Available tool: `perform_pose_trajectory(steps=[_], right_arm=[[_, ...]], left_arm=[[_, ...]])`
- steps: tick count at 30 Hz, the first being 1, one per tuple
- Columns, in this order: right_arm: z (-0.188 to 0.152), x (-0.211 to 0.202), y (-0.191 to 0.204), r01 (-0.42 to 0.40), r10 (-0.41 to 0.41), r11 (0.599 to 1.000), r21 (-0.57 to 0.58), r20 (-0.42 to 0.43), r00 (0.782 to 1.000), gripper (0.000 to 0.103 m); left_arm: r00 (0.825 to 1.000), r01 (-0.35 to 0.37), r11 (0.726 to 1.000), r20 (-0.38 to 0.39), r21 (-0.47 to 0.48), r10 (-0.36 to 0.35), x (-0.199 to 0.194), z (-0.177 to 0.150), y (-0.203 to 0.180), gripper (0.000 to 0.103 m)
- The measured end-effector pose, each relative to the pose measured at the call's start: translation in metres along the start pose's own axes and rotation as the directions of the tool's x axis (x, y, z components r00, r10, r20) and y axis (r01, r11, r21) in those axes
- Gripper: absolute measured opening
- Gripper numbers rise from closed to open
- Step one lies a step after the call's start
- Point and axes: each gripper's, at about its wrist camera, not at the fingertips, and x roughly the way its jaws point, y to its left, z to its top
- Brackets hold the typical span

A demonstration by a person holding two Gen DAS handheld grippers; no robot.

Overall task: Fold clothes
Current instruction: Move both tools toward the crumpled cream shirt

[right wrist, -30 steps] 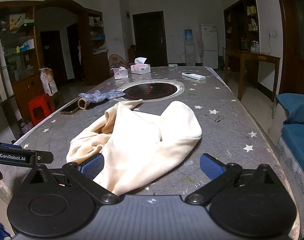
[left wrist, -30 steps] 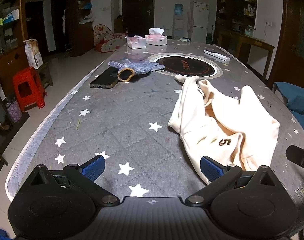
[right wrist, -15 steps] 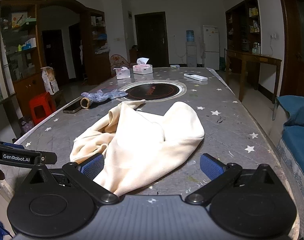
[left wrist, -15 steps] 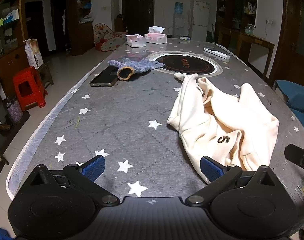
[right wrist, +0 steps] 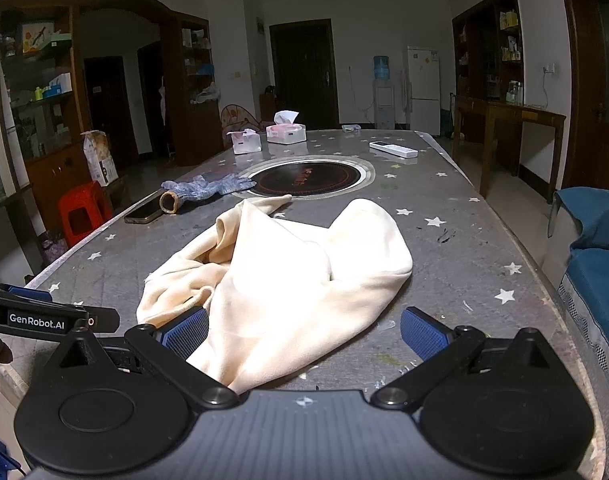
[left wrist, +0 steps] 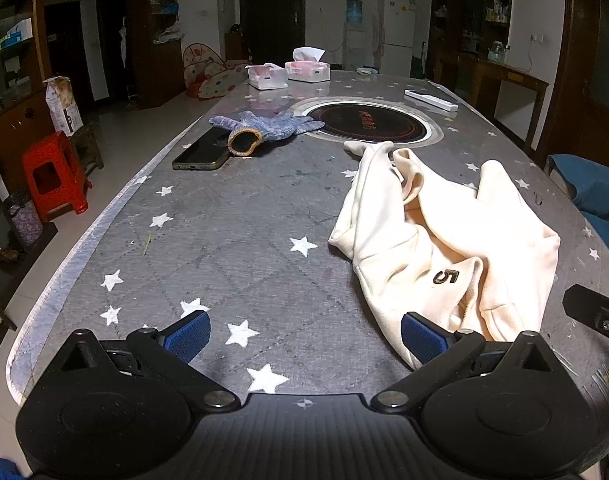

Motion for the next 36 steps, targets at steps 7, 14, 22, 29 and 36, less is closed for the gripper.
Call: perform_pose_trajectory(steps=[7, 14, 22, 29, 36], right_arm=[[0.001, 0.005, 0.001, -0.002, 0.002, 1.000, -0.004, -0.007, 1.000, 0.103], [0.003, 0.008, 0.002, -0.006, 0.005, 1.000, -0.008, -0.015, 1.000, 0.103], [0.005, 0.015, 0.003, -0.010, 0.010, 1.000, -0.010, -0.023, 1.000, 0.103], [0.008, 0.022, 0.003, -0.016, 0.015, 1.000, -0.011, -0.033, 0.999, 0.103], [0.011, 0.029, 0.003, -0.022, 0.022, 1.000, -0.011, -0.039, 0.999, 0.103]], left_arm=[[1.000, 0.001, 1.000, -0.006, 0.003, -0.001, 0.005, 0.002, -0.001, 0.103], [1.000, 0.002, 1.000, -0.013, 0.006, -0.002, 0.009, 0.004, -0.002, 0.103], [1.000, 0.003, 1.000, -0.018, 0.010, -0.002, 0.012, 0.007, -0.003, 0.103], [1.000, 0.002, 1.000, -0.025, 0.013, -0.002, 0.017, 0.012, -0.004, 0.103], [1.000, 0.003, 1.000, -0.028, 0.017, -0.002, 0.022, 0.018, -0.005, 0.103]])
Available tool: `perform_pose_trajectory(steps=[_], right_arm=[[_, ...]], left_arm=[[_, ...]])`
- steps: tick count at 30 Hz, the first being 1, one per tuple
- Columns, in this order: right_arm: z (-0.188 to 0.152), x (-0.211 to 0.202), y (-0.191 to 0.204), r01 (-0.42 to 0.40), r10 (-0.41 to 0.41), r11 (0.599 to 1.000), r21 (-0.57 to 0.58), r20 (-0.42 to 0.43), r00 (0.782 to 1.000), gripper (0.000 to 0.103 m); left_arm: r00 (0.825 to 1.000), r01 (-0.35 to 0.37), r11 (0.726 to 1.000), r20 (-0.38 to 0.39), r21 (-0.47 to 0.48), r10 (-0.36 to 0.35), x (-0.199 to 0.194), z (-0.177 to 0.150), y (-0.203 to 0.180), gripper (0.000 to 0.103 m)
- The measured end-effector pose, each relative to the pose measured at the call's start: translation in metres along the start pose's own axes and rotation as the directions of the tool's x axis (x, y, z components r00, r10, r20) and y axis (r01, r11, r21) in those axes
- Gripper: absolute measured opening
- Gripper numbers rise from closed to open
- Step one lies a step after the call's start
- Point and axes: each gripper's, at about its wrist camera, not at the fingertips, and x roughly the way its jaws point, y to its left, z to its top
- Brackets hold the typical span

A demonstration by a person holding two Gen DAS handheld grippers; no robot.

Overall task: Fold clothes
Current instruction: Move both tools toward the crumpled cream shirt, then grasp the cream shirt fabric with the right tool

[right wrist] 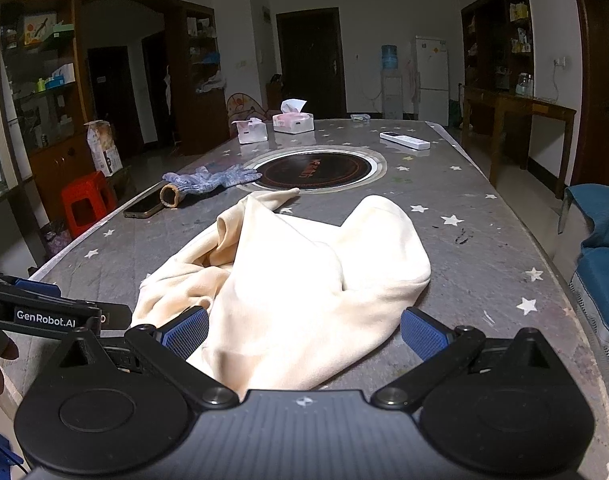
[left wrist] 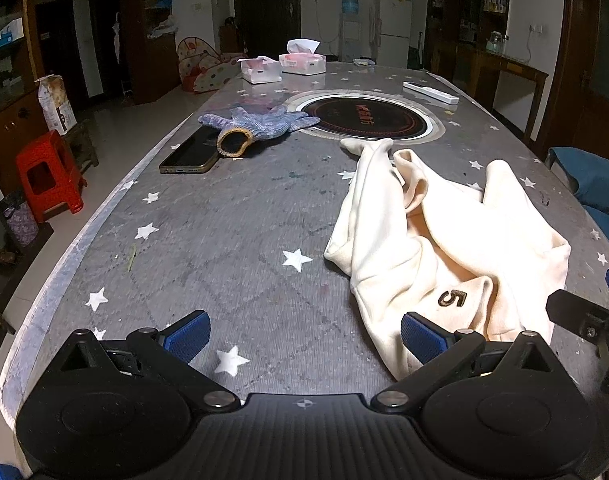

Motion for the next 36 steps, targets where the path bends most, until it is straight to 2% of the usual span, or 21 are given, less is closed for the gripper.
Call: perform_pose_trajectory(steps=[16, 27, 32, 34, 36], right_arm=[[0.012, 0.027, 0.007, -0.046, 0.045, 0.998, -0.039, -0.028, 0.999, 0.103], [0.044, 0.057, 0.001, -0.109, 0.106, 0.993, -0.051, -0.056, 0.993, 0.102], [0.065, 0.085, -0.004, -0.117, 0.112, 0.991, -0.066, -0.076, 0.991, 0.090], [0.072, 0.097, -0.004, -0.139, 0.132, 0.988, -0.071, -0.088, 0.987, 0.081], [0.078, 0.108, -0.005, -0.168, 0.160, 0.984, -0.067, -0.102, 0.982, 0.077]], left_arm=[[1.000, -0.006, 1.000, 0.004, 0.030, 0.006, 0.018, 0.021, -0.004, 0.103], [0.999, 0.034, 0.999, 0.009, 0.025, -0.034, 0.034, 0.036, 0.001, 0.103], [0.999, 0.037, 0.999, 0.007, 0.019, -0.037, 0.038, 0.038, 0.008, 0.103], [1.000, 0.026, 0.999, 0.014, 0.019, -0.026, 0.040, 0.039, 0.011, 0.103], [1.000, 0.010, 1.000, 0.019, 0.019, -0.010, 0.042, 0.039, 0.015, 0.103]])
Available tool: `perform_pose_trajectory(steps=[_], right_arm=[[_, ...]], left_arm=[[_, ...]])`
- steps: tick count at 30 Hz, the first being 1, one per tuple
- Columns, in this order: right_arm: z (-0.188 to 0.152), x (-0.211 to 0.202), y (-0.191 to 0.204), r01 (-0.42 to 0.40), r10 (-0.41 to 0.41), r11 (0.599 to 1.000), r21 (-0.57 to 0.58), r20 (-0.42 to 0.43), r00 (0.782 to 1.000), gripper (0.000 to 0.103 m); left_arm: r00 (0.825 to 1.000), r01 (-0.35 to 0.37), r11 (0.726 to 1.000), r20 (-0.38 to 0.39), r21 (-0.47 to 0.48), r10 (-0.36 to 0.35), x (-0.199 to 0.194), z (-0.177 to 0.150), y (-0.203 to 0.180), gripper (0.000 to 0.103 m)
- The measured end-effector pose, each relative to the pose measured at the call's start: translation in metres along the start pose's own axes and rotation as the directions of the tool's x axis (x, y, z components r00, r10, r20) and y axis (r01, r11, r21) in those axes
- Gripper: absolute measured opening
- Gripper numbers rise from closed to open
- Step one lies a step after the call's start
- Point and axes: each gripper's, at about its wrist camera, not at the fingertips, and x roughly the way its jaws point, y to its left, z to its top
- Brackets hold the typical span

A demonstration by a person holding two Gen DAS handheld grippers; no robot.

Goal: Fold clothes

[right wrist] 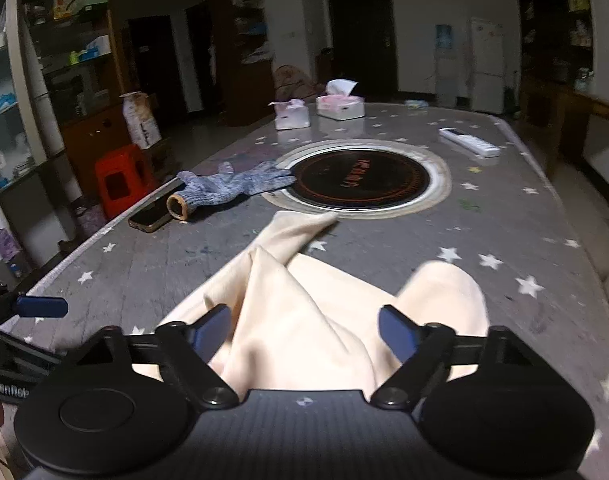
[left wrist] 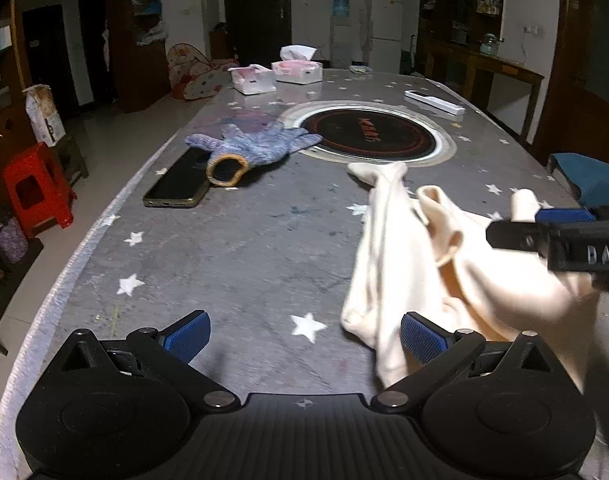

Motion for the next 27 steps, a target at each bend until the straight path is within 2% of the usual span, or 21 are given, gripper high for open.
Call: perform_pose_trajectory(steps=[3, 4, 7, 9, 13, 16, 19, 23, 27], right_arm=[[0.009, 0.016, -0.004, -0.038, 0.038, 0.999, 0.002, -0.021, 0.999, 0.068], [0.010, 0.022, -0.004, -0.051, 0.051, 0.999, 0.002, -0.029, 0.998, 0.061], [0.015, 0.037, -0.006, -0.091, 0.091, 0.996, 0.004, -0.052, 0.995, 0.053], [0.017, 0.047, -0.007, -0.115, 0.115, 0.993, 0.004, -0.069, 0.991, 0.052], [0.014, 0.063, -0.010, -0.147, 0.147, 0.989, 0.009, -0.105, 0.984, 0.026], [0.013, 0.056, -0.016, -0.142, 0.144, 0.989, 0.030, -0.074, 0.987, 0.011], [0.011, 0.041, -0.023, -0.123, 0.124, 0.991, 0.046, -0.025, 0.992, 0.008], [0.007, 0.006, -0.031, -0.055, 0.052, 0.997, 0.054, 0.066, 0.997, 0.008], [-0.007, -0.043, -0.044, 0.085, -0.100, 0.992, 0.097, 0.163, 0.981, 0.008]], left_arm=[[1.000, -0.016, 1.000, -0.005, -0.001, 0.016, 0.004, 0.001, 0.004, 0.103], [1.000, -0.020, 1.000, -0.009, -0.001, 0.020, 0.006, 0.001, 0.006, 0.103], [0.999, -0.029, 1.000, -0.018, -0.001, 0.029, 0.010, 0.002, 0.008, 0.103], [0.999, -0.030, 1.000, -0.020, -0.004, 0.030, 0.012, 0.004, 0.009, 0.103], [0.999, -0.030, 1.000, -0.025, -0.008, 0.030, 0.016, 0.009, 0.010, 0.103], [0.999, -0.033, 0.999, -0.012, 0.009, 0.034, 0.017, 0.014, 0.007, 0.103], [1.000, -0.029, 0.999, 0.009, 0.039, 0.029, 0.018, 0.023, 0.000, 0.103], [0.999, -0.004, 0.996, 0.041, 0.084, 0.000, 0.021, 0.037, -0.012, 0.103], [0.997, 0.039, 0.991, 0.060, 0.129, -0.047, 0.025, 0.050, -0.024, 0.103]])
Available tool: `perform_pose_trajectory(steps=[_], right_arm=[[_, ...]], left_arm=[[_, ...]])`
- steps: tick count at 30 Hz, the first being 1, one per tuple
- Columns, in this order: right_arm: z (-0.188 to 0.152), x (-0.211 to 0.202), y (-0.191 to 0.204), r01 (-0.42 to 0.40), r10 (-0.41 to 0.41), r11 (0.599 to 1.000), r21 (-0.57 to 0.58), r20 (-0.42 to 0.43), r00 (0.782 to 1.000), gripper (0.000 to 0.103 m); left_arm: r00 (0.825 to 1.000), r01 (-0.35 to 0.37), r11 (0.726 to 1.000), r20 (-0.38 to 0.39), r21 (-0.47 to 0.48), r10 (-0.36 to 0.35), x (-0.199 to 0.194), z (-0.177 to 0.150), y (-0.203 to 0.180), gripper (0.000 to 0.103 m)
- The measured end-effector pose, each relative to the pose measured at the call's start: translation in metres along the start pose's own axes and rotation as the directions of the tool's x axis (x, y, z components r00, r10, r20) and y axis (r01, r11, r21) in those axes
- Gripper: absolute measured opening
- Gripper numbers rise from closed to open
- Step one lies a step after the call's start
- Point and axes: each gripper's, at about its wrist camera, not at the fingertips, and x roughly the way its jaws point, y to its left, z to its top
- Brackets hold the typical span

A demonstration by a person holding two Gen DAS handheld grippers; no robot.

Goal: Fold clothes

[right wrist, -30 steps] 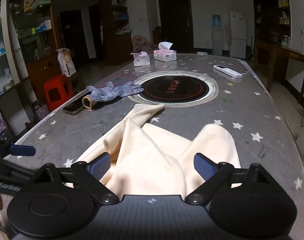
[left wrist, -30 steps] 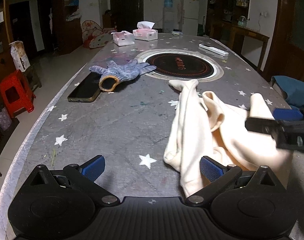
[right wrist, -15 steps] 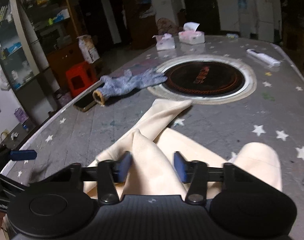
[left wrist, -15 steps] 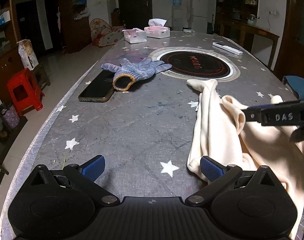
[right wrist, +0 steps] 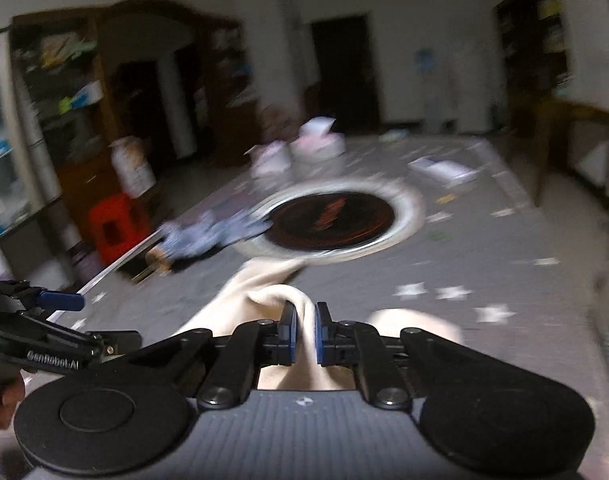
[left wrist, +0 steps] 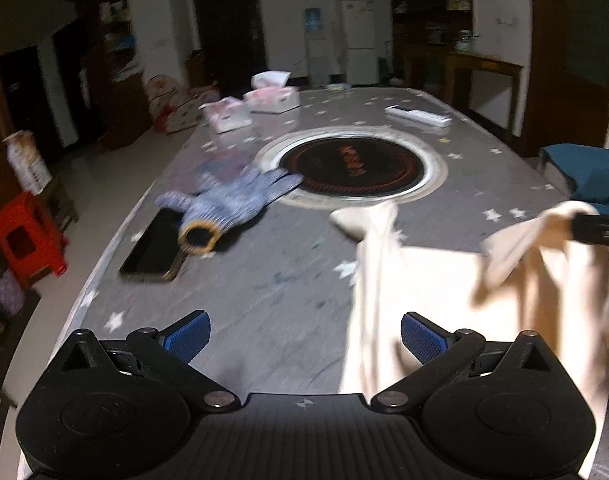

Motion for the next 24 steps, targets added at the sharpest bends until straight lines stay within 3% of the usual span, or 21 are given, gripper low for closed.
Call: perform_pose_trajectory(steps=[4, 10, 18, 24], right_arm=[[-0.020, -0.051, -0.022, 0.184, -0.191, 0.979, 0.085, 0.083, 0.978, 0.008], [-0.062, -0.087, -0.044, 0.345, -0.360, 0.918, 0.195, 0.049, 0.932, 0.008], [-0.088, -0.096, -0.064, 0.353, -0.359, 0.896, 0.271, -0.031, 0.933, 0.018], [-0.088, -0.095, -0.069, 0.345, -0.350, 0.894, 0.284, -0.037, 0.936, 0.027]], left_arm=[[0.998, 0.050, 0.997, 0.022, 0.053, -0.051, 0.007, 0.011, -0.016, 0.103], [0.992, 0.116, 0.982, 0.022, 0.151, -0.121, 0.026, 0.027, -0.045, 0.098], [0.992, 0.116, 0.965, 0.023, 0.235, -0.125, 0.066, 0.050, -0.065, 0.091], [0.993, 0.115, 0.953, -0.016, 0.280, -0.115, 0.101, 0.063, -0.071, 0.078]])
